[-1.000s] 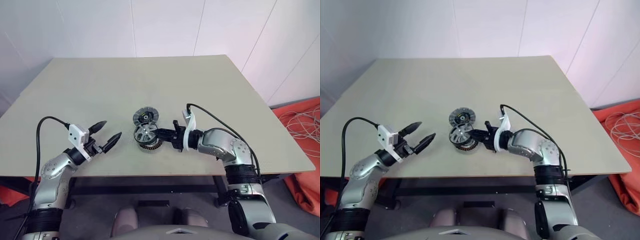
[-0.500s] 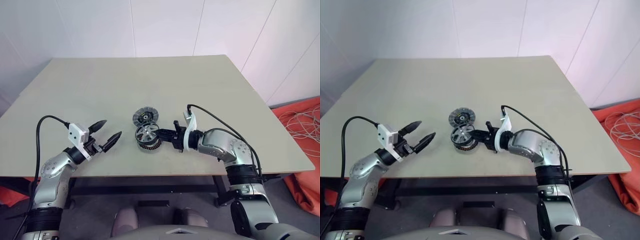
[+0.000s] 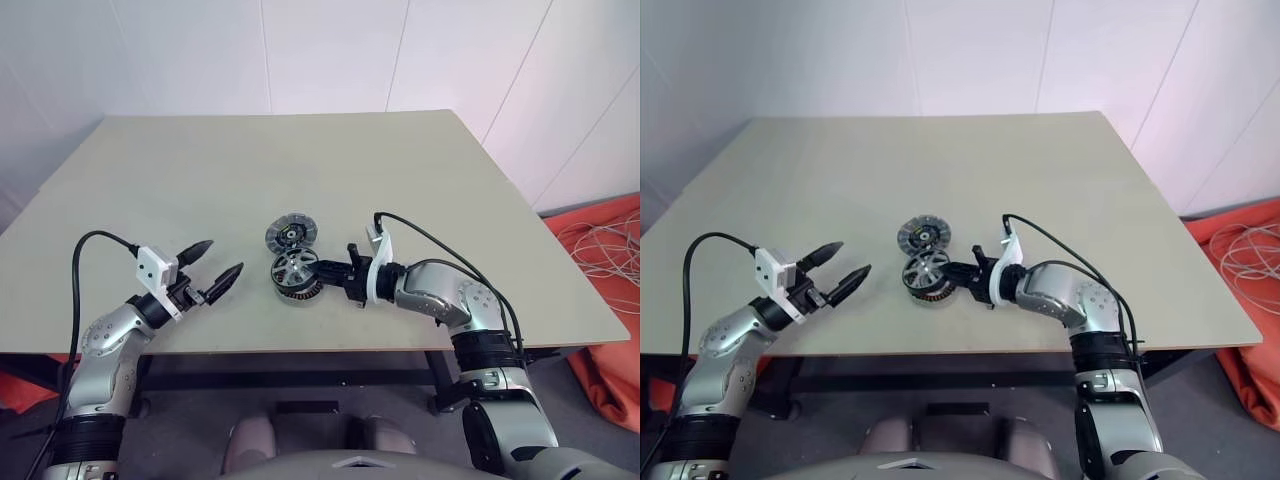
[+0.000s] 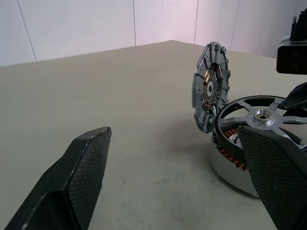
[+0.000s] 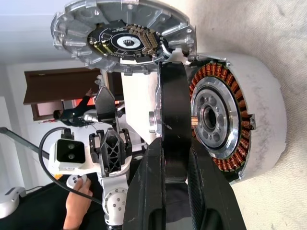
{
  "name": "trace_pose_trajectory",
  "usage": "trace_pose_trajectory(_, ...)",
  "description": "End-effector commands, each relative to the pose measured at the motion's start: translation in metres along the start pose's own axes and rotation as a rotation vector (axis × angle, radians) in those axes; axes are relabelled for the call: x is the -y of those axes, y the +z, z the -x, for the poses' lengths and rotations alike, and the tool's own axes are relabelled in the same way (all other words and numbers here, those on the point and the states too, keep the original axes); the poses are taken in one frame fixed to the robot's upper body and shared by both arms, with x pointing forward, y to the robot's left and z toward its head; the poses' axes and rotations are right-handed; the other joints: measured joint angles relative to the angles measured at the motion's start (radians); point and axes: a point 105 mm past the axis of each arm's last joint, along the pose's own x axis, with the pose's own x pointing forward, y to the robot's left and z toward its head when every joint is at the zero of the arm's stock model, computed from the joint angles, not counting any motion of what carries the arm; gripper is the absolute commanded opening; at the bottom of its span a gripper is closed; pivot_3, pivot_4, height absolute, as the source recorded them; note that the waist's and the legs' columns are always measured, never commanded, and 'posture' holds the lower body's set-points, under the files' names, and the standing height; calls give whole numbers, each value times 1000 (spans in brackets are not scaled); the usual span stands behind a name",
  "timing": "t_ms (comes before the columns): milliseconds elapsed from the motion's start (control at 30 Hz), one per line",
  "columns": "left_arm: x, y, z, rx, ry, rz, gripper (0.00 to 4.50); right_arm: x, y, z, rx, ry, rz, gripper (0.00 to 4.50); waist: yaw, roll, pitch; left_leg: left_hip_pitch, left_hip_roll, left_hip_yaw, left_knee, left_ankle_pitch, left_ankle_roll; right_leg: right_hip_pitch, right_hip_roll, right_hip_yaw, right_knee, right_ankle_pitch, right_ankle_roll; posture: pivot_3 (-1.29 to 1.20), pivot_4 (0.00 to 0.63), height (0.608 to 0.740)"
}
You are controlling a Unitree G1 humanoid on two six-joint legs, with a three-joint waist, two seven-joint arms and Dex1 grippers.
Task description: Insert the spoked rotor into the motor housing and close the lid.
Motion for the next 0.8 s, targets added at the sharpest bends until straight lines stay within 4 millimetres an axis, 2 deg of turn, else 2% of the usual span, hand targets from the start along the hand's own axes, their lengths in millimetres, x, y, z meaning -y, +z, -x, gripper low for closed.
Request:
trace_pose_trajectory(33, -5, 18, -1, 45, -1, -51, 4500, -9, 3, 0, 5, 37, 13, 306, 0, 0, 0, 0, 0, 0, 0, 0, 0, 0, 0, 0, 0, 0, 0, 0, 0, 740)
trace_pose_trajectory(200, -4, 18, -2, 45, -2, -51, 4500, -7, 4, 1, 3, 27, 14, 306, 0, 0, 0, 0, 0, 0, 0, 0, 0, 0, 0, 0, 0, 0, 0, 0, 0, 740)
trace_pose_trajectory(367, -5, 18, -3, 46, -1, -51, 4500, -6, 4, 2, -2, 22, 21, 1970, 0, 0, 0, 0, 0, 0, 0, 0, 0, 0, 0, 0, 0, 0, 0, 0, 0, 740)
trace_pose_trajectory(600, -5, 18, -3, 48, -1, -51, 4500, -23, 7, 7, 12, 49, 87, 4364, 0, -1, -1, 0, 0, 0, 0, 0, 0, 1, 0, 0, 0, 0, 0, 0, 0, 740)
trace_pose_trajectory(800, -5, 17, -4, 48, -6, -49, 4500, -41, 6, 16, 13, 66, 193, 4441, 1, -1, -1, 1, 0, 0, 2, 0, 0, 1, 0, 0, 0, 1, 1, 0, 0, 740)
